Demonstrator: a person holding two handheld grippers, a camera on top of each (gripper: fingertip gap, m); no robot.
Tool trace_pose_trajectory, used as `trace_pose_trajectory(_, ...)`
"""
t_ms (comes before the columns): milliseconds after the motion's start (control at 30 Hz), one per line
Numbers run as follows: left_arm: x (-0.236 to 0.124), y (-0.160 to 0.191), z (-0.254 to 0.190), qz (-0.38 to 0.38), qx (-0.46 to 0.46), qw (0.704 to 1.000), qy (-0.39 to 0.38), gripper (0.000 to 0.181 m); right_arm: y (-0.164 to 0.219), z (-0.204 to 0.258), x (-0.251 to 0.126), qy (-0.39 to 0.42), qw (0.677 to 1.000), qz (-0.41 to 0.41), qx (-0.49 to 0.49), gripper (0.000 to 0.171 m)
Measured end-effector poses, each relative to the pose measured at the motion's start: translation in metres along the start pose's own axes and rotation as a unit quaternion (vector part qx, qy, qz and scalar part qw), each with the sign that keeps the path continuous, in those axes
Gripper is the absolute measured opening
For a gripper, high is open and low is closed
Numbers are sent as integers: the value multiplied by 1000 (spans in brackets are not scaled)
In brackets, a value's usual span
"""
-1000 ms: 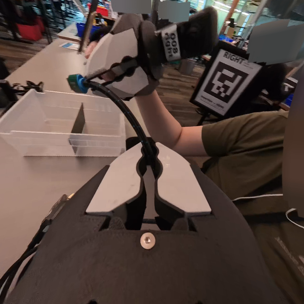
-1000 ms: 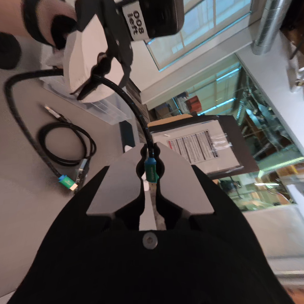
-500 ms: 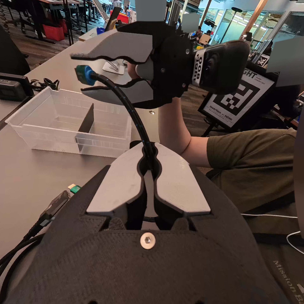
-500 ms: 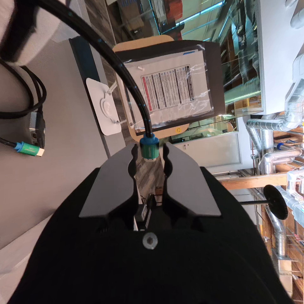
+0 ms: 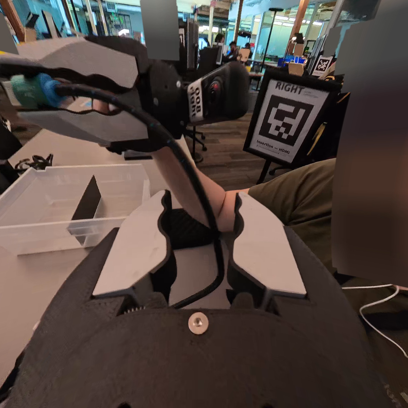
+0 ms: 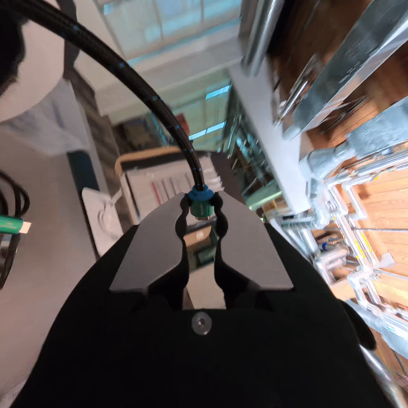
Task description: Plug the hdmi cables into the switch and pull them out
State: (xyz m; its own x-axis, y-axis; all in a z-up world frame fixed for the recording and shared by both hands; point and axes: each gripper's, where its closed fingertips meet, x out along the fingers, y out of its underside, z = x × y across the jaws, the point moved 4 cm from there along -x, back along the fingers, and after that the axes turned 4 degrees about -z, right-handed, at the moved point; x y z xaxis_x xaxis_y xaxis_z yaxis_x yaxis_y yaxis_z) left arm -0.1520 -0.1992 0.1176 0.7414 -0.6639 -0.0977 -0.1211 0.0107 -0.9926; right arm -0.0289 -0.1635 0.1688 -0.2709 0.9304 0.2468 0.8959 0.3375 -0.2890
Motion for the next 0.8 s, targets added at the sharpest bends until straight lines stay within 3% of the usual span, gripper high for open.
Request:
trace_pose_trajectory(67,-3,-9,-5,-25,17,999,-10,61,-2,-12,-9,33,996,-70,45,22)
trace_pose_trajectory(167,-15,-20,-3,-57,48,997,-36,62,7,-26,-20,20,965,-165,206,22)
trace_pose_trajectory(333,-35,-27,30,-76,119,977,-161,61,20,-39,-24,-79,820,-300,482,22)
trace_pose_trajectory(500,-51,-23,64,-62,265,909,-316,48,25,-33,-10,-164,677,-340,632,22)
trace_pose_trajectory(667,-48,-9,78,-17,356,863,-357,55,18,-5,16,-208,630,-311,680,22)
trace_pose_trajectory(800,-50,2,93,31,456,787,-414,57,6,21,36,-245,595,-312,699,22)
